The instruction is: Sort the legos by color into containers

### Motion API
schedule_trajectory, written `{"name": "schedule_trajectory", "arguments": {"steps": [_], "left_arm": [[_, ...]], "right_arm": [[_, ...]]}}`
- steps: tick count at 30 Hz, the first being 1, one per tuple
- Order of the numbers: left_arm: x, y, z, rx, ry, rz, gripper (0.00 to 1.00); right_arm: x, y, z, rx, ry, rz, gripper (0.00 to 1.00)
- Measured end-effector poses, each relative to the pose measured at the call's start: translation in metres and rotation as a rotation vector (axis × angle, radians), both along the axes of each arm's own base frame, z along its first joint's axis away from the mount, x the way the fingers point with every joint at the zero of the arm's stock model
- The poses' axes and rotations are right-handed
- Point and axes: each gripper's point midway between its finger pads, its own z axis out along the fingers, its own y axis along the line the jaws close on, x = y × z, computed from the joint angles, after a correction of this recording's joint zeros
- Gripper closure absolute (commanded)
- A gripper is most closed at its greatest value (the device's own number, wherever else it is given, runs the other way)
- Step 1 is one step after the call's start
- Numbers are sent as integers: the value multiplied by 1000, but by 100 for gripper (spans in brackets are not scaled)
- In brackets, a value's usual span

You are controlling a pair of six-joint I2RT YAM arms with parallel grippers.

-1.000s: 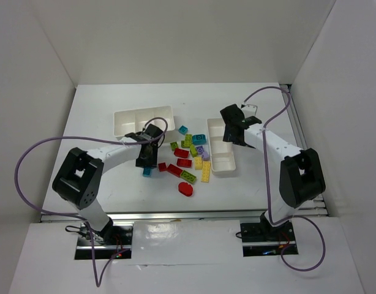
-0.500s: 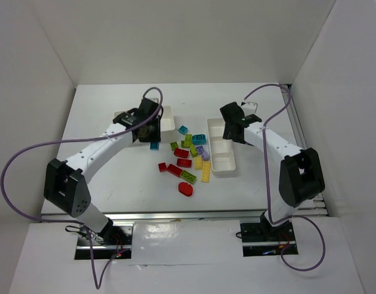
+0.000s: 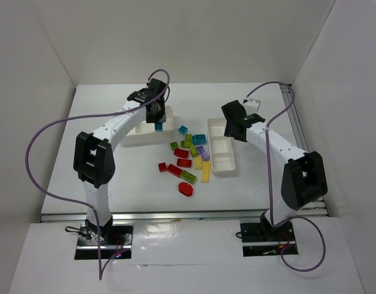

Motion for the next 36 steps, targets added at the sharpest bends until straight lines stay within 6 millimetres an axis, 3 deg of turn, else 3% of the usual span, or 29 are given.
{"name": "schedule_trajectory", "arguments": {"steps": [3, 7, 9, 12, 13, 18, 22, 24, 27, 31, 34, 36], "left_arm": [[8, 2, -11, 2, 21, 9, 100], [29, -1, -10, -18, -4, 15, 96], [41, -2, -9, -23, -20, 20, 75], [49, -5, -13, -30, -25, 13, 27], [48, -5, -15, -29, -20, 5, 23], [47, -14, -13, -64, -16, -28, 24], [33, -31, -7, -70, -14, -97, 28], [22, -51, 3, -82, -27, -166, 28], [4, -95, 16, -112, -52, -301, 20], [-20, -147, 17, -166, -36, -471, 9], [-21, -165, 4, -188, -16, -550, 1], [-19, -166, -13, -174, 11, -579, 0]], "right_arm": [[-1, 0, 6, 7, -16, -4, 0], [-1, -1, 7, 11, -21, -10, 0], [-2, 0, 6, 15, -20, -14, 0], [-3, 1, 6, 18, -20, -15, 0], [-3, 1, 5, 17, -19, -15, 0], [-5, 4, 4, 22, -17, -13, 0], [-6, 12, 4, 27, -21, 4, 0], [-7, 16, 4, 29, -22, 13, 0], [-7, 18, 4, 34, -29, 6, 0], [-11, 14, 9, 39, -58, -20, 0], [-23, 6, 18, 46, -90, -38, 0], [-30, 0, 25, 55, -119, -52, 0]]}}
